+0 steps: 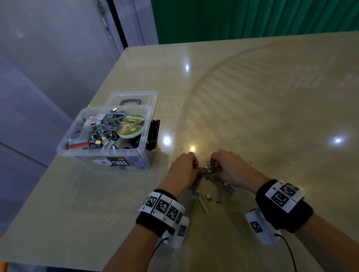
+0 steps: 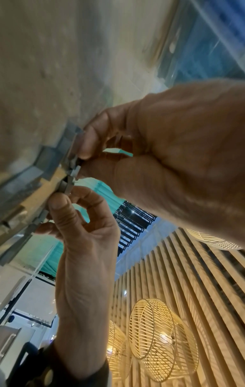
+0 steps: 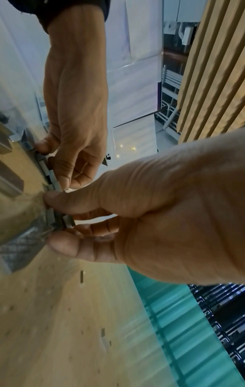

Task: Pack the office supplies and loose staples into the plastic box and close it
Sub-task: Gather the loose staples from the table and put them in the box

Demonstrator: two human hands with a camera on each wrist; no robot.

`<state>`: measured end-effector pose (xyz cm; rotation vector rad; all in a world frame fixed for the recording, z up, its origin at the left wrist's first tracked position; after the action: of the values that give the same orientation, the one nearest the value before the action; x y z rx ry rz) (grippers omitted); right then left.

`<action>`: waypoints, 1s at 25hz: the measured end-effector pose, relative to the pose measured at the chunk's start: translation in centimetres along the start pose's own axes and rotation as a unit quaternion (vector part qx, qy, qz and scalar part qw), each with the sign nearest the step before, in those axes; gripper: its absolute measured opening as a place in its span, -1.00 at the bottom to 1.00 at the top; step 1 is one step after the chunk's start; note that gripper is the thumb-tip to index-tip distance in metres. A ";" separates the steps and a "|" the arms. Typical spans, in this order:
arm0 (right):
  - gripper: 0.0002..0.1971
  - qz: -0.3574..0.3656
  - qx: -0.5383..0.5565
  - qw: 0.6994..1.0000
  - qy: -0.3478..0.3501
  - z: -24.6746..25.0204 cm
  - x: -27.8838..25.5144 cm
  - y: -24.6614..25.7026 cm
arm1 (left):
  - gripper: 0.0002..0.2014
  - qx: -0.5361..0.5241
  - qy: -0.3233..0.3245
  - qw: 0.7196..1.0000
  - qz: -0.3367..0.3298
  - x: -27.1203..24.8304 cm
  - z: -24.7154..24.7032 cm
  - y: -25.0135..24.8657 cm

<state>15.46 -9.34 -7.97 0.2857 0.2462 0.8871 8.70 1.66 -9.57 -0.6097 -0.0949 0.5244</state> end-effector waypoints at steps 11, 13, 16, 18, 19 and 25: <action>-0.61 0.001 -0.019 0.999 0.036 -0.6 0.7 -0.1 | -0.83 -0.019 0.044 0.999 0.007 0.2 -0.3 0.2; -0.69 0.000 -0.008 1.000 0.030 -0.7 0.9 -0.2 | -0.88 -0.019 0.048 0.999 0.004 0.3 -0.6 0.1; -0.79 0.003 0.031 0.999 0.017 -0.6 1.0 -0.2 | -0.91 -0.003 0.049 0.999 -0.011 0.3 -0.9 -0.2; -0.78 0.008 0.045 0.999 0.019 -0.8 1.0 -0.2 | -0.90 0.024 0.050 0.998 -0.019 0.3 -1.2 -0.2; -0.77 0.015 0.042 0.999 0.020 -0.9 1.1 -0.2 | -0.89 0.036 0.051 0.998 -0.023 0.3 -1.4 -0.2; -0.84 0.052 0.041 0.998 -0.011 -0.1 1.3 0.1 | -0.84 0.017 0.040 0.999 -0.016 0.5 -0.3 -0.5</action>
<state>16.17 -8.24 -8.13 0.3878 0.2491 0.9770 9.38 1.41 -9.59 -0.5946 -0.0211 0.4687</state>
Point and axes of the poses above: each hand's wrist, its own x-axis towards the middle knuckle, its own z-axis out of the back of the hand, y = z × x, the point moved 9 cm from there along x, towards the middle knuckle, and after that the axes turned 10 degrees about -y, right-handed, at the moved point
